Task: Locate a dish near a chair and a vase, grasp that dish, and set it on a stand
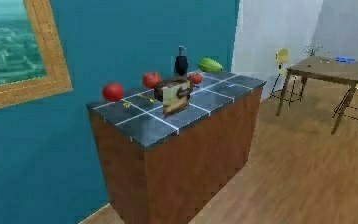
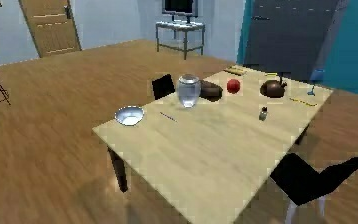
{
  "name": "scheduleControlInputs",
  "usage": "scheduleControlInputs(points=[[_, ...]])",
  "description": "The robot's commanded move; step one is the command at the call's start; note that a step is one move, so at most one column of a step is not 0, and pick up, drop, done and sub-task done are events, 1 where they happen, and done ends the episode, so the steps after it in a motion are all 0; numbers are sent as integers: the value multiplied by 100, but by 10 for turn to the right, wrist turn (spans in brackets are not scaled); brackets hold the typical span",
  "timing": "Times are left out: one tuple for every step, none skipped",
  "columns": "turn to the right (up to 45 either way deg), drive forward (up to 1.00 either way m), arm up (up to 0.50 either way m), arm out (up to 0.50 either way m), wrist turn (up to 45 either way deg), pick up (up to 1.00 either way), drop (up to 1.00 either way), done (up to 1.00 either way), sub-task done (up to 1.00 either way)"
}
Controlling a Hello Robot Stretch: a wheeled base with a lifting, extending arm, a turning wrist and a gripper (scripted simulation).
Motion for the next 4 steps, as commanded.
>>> scheduleControlInputs(points=[[390,0,0,0,0,0,0,0,0],[0,45,0,0,0,0,0,0,0],[450,0,0,0,0,0,0,0,0],[-270,0,0,0,0,0,0,0,0]])
